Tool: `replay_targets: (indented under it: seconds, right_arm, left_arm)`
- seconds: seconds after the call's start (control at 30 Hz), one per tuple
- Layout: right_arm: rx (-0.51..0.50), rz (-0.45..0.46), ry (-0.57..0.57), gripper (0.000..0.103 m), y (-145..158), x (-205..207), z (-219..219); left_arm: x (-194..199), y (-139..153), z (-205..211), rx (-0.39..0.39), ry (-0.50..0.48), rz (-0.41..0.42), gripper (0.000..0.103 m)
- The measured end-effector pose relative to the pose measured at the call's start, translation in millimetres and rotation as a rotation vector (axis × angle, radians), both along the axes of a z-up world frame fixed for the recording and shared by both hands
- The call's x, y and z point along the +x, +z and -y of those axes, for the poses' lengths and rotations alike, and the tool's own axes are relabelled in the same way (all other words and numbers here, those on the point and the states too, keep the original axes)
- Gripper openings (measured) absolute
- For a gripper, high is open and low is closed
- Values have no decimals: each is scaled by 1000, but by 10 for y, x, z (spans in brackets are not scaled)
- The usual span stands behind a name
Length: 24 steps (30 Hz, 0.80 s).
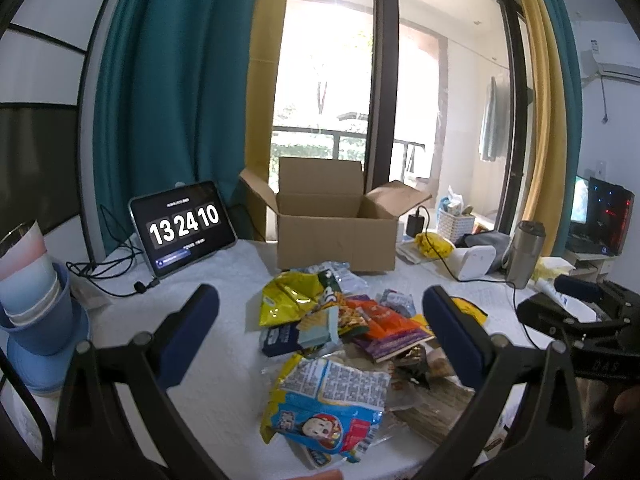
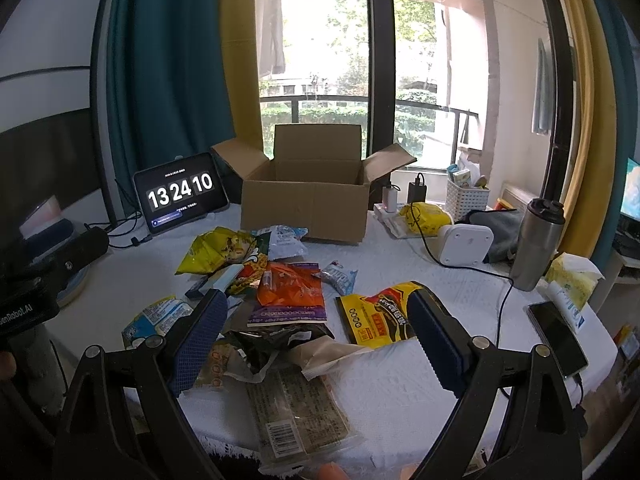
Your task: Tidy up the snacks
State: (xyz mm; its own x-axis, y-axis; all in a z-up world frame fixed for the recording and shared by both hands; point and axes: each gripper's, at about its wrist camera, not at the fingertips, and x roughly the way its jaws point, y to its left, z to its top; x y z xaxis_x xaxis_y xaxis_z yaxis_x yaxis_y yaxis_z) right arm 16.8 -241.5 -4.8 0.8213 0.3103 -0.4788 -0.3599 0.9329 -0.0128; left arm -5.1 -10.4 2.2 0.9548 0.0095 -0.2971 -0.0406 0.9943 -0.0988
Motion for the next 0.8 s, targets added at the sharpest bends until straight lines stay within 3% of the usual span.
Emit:
replay_targets:
  seconds: [0.8]
  right_arm:
    - [0, -1, 0, 94, -20, -19, 9]
  left_arm:
    - [17, -4, 12, -5, 2, 0, 103]
